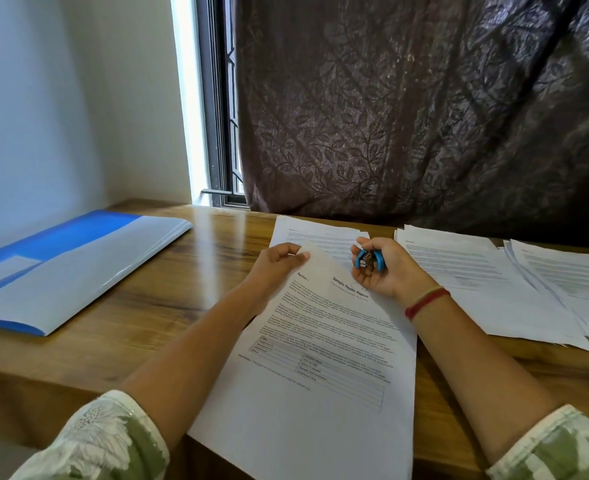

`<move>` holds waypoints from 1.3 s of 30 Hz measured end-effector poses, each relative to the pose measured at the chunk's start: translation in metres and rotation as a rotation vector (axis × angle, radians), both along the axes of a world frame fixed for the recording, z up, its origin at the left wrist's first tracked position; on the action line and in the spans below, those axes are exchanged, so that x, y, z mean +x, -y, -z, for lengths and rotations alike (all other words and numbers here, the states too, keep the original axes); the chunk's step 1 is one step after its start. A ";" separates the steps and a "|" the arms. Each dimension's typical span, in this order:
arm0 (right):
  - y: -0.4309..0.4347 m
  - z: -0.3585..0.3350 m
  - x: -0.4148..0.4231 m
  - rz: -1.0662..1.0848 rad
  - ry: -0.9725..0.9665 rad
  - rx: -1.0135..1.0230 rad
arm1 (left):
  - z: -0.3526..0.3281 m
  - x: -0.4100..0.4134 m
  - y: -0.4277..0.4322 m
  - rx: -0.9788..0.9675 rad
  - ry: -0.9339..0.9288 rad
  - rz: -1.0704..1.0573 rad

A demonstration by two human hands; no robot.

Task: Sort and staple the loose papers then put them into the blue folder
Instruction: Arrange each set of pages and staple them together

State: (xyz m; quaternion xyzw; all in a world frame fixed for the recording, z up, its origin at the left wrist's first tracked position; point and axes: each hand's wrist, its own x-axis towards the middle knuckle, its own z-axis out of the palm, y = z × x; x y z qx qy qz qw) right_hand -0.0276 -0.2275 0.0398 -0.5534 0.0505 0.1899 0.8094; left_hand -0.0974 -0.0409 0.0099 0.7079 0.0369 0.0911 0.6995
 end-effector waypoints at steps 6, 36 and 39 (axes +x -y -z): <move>0.003 0.001 0.002 0.001 -0.039 0.053 | -0.007 -0.003 -0.001 -0.113 -0.025 0.029; 0.046 0.003 0.006 0.081 0.513 -0.990 | -0.005 0.007 -0.003 0.144 0.207 -0.127; 0.044 -0.001 0.005 0.108 0.499 -0.950 | -0.009 0.005 -0.008 0.013 0.145 -0.160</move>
